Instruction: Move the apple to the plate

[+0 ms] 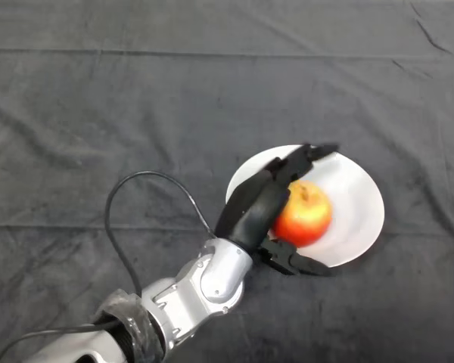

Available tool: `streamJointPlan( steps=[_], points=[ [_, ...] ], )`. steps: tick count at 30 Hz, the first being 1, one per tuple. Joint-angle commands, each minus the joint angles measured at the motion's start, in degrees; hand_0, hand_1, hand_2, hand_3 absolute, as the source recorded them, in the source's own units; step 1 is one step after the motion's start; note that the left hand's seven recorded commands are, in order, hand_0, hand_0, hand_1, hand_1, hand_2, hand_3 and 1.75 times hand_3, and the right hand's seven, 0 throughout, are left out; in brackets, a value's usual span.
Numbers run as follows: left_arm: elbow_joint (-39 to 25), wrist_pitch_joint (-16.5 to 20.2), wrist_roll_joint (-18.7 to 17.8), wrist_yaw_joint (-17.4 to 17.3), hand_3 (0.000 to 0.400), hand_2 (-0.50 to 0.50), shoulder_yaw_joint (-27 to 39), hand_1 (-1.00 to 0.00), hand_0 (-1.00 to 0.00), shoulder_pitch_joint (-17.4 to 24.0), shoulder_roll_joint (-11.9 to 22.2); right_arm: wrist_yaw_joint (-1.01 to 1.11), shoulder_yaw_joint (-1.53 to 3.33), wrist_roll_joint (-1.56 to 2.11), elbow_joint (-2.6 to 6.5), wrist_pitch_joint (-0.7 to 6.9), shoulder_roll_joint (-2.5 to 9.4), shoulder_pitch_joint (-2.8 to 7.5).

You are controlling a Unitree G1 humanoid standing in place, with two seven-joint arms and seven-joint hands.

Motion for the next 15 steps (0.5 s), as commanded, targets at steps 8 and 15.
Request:
streamJointPlan(
  steps=[8,15],
  points=[
    [-4.8,-3.7,-0.7,-2.3,0.000,0.00,5.8,0.00,0.00,0.1,7.2,-0.03,-0.81,1.59,-1.00,-0.13,-1.82,-2.25],
    [-7.3,-7.1,-2.7,-3.6,0.000,0.00,12.7,0.00,0.00,3.6,12.3,-0.04,-0.80,1.57,-1.06,-0.15,-1.79,-2.23]
  ],
)
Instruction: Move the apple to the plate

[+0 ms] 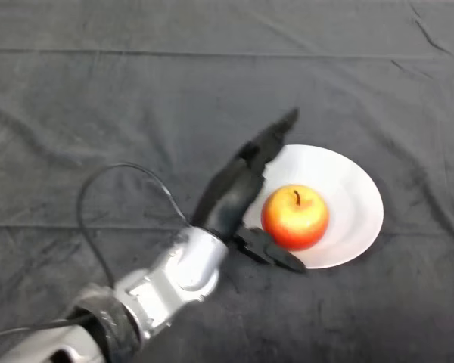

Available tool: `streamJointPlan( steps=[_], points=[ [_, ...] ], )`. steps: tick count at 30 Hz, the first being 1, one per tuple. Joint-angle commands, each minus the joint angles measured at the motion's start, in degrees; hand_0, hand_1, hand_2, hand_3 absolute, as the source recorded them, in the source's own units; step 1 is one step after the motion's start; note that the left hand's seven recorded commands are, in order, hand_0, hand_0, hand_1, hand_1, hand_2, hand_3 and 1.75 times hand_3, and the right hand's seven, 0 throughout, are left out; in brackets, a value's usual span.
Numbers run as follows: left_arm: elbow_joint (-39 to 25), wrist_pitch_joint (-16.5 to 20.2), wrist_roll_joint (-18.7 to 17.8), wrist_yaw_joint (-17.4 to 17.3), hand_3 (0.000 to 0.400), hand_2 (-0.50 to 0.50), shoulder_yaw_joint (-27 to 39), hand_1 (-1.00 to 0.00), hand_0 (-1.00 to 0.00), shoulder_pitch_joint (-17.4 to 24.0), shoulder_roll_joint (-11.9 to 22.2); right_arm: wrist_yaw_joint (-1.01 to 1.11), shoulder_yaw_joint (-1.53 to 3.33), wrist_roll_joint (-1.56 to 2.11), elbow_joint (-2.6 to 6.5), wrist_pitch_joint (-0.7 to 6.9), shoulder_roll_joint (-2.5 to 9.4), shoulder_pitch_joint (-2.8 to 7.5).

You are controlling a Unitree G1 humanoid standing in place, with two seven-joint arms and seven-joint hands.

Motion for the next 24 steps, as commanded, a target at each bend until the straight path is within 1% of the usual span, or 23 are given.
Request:
streamJointPlan(
  steps=[1,8,14,19,24],
  points=[
    [-2.6,-1.6,-1.3,-0.7,0.000,0.00,2.8,0.00,0.00,3.0,3.5,-0.05,-0.79,1.57,-1.07,-0.15,-1.78,-2.22],
    [-4.4,-5.3,-5.4,-1.9,0.000,0.00,11.2,0.00,0.00,7.8,8.0,-0.08,-0.77,1.55,-1.16,-0.17,-1.74,-2.18],
    [-4.0,-8.7,-9.4,-3.4,0.000,0.00,18.6,0.00,0.00,12.0,10.8,-0.11,-0.75,1.55,-1.25,-0.18,-1.70,-2.15],
    [-3.0,-11.5,-12.6,-5.3,0.000,0.00,24.6,0.00,0.00,15.7,13.3,-0.13,-0.74,1.54,-1.31,-0.18,-1.68,-2.13],
    [-1.4,-14.1,-16.2,-7.9,0.000,0.00,31.0,0.00,0.00,19.5,16.3,-0.14,-0.74,1.54,-1.34,-0.18,-1.67,-2.12]
  ],
)
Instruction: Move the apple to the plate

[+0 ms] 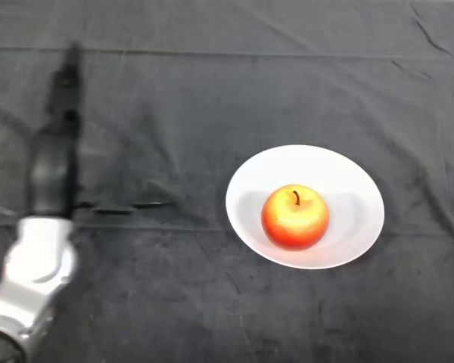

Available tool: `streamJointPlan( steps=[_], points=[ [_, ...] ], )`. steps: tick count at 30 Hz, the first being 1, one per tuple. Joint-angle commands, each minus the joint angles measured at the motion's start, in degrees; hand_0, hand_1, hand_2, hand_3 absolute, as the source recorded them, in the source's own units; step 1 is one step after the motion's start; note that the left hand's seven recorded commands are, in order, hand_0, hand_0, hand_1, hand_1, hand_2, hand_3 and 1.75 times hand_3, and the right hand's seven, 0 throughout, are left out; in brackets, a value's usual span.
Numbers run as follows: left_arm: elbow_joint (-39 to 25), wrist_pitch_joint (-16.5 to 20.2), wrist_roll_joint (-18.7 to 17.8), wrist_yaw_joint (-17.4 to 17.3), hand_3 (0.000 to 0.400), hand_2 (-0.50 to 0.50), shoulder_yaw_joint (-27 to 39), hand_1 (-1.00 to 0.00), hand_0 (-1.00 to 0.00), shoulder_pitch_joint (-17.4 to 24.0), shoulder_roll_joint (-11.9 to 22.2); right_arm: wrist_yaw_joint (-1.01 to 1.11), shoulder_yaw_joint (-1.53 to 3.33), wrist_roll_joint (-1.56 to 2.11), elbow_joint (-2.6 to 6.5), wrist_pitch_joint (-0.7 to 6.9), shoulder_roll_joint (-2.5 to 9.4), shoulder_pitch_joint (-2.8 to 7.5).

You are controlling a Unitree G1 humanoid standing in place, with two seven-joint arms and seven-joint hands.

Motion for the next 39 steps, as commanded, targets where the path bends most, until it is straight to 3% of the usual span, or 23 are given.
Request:
streamJointPlan(
  steps=[1,8,19,30,39],
  points=[
    [1.2,-2.3,-1.3,-0.9,0.000,0.00,3.2,0.00,0.00,2.7,4.0,-0.15,-0.75,1.54,-1.34,-0.20,-1.66,-2.12],
    [7.4,-6.8,-4.7,-2.9,0.000,0.00,11.8,0.00,0.00,6.1,5.5,-0.15,-0.75,1.54,-1.33,-0.19,-1.68,-2.13],
    [19.8,-10.9,-10.6,-6.3,0.000,0.00,24.0,0.00,0.00,7.5,5.5,-0.09,-0.78,1.56,-1.15,-0.16,-1.77,-2.20],
    [28.2,-8.5,-15.8,-8.9,0.000,0.00,33.2,0.00,0.00,7.1,5.7,0.00,-0.83,1.58,-0.89,-0.15,-1.88,-2.29],
    [32.3,-6.7,-16.1,-8.6,0.000,0.00,36.7,0.00,0.00,5.4,5.3,0.08,-0.86,1.58,-0.69,-0.15,-1.96,-2.36]
  ],
)
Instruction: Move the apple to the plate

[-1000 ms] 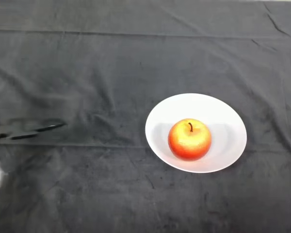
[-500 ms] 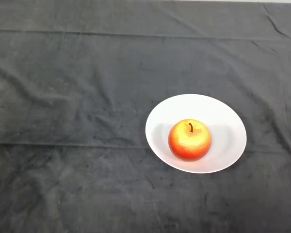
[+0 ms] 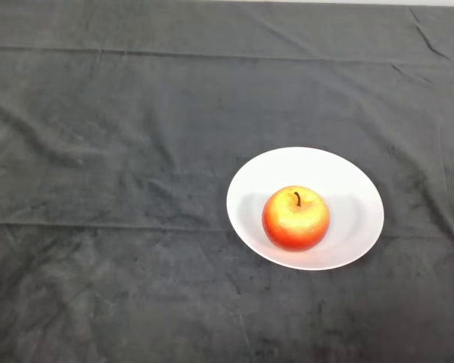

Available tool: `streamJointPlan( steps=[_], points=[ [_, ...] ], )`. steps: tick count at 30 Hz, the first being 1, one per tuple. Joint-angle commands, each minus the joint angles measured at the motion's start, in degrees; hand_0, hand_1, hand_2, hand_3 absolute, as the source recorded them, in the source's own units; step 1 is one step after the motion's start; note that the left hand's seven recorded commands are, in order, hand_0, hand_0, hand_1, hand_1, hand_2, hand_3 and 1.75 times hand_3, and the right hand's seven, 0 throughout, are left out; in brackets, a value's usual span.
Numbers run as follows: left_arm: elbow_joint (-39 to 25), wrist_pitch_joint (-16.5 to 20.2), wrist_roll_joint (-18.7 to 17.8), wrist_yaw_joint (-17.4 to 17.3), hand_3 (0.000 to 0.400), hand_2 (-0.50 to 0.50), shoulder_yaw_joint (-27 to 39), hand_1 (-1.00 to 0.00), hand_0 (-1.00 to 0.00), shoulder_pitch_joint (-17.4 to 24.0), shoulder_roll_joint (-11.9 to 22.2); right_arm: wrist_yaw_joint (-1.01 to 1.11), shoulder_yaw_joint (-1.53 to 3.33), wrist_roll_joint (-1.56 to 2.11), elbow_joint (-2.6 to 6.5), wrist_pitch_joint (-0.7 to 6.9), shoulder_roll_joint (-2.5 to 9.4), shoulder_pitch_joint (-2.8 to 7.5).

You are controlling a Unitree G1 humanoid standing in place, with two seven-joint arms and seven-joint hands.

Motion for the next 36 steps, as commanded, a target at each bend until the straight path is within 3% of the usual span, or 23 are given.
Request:
streamJointPlan(
  steps=[1,36],
  points=[
    [2.5,0.8,0.0,0.1,0.000,0.00,1.9,0.00,0.00,-1.6,2.8,0.08,-0.86,1.57,-0.68,-0.17,-1.97,-2.37],
    [4.8,1.6,5.8,-1.8,0.000,0.00,6.1,0.00,0.00,-2.7,1.7,0.24,-0.89,1.50,-0.37,-0.23,-2.08,-2.48]
  ],
)
